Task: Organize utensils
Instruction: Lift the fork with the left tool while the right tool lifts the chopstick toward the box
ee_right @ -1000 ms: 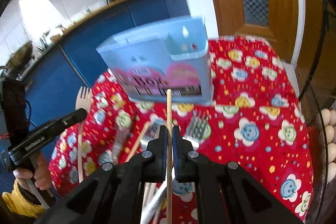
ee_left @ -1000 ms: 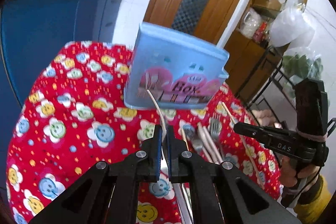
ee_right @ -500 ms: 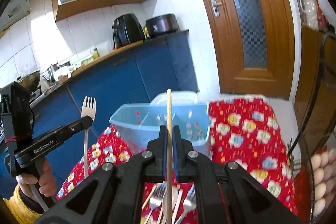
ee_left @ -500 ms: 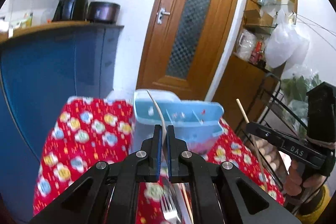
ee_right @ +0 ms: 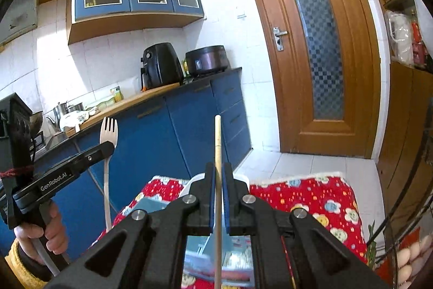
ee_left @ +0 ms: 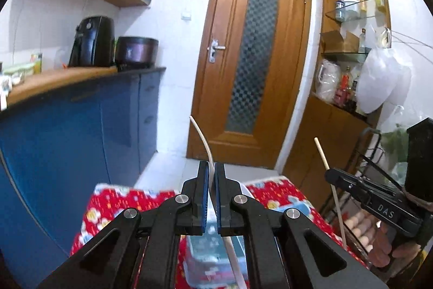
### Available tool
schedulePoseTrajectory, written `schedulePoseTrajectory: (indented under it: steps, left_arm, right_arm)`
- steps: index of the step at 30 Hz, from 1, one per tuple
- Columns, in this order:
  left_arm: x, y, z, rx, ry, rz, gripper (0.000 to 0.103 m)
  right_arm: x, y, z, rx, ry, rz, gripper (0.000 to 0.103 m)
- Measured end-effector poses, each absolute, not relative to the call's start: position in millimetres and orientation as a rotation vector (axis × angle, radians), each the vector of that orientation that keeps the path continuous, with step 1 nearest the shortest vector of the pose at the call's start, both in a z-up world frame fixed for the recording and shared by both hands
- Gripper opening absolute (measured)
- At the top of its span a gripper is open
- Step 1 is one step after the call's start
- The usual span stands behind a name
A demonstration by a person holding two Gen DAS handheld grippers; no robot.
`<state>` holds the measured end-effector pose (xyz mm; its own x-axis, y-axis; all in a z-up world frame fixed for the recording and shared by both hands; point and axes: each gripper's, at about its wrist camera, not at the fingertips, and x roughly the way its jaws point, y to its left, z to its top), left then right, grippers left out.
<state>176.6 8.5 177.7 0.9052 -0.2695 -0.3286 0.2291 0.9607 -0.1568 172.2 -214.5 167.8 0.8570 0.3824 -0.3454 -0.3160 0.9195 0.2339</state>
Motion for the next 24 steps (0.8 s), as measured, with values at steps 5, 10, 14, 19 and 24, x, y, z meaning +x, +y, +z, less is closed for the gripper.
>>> schedulePoseTrajectory:
  steps: [5, 10, 14, 19, 24]
  left_arm:
    - [192.6, -2.1, 180.4, -0.063, 0.306, -0.198, 0.004]
    - [202.1, -10.1, 177.4, -0.012, 0.257, -0.160, 0.004]
    - [208.3, -12.8, 169.0, 0.002, 0.249, -0.148, 0.004]
    - [215.2, -15.1, 152.9, 0.008, 0.263, -0.139, 0.004]
    - [215.9, -17.1, 141.6, 0.022, 0.260, -0.130, 0.004]
  right_arm:
    - [186.6, -206.6, 165.7, 0.149, 0.354, 0.336, 0.006]
    - [199.4, -203.1, 164.9, 0.101, 0.290, 0.280, 0.006]
    - [212.3, -204.5, 159.1, 0.100, 0.240, 0.232, 0.006]
    - [224.6, -210.1, 145.4, 0.159, 0.200, 0.207, 0.006]
    - [222.2, -203.4, 136.2, 0.169, 0.154, 0.218, 0.006]
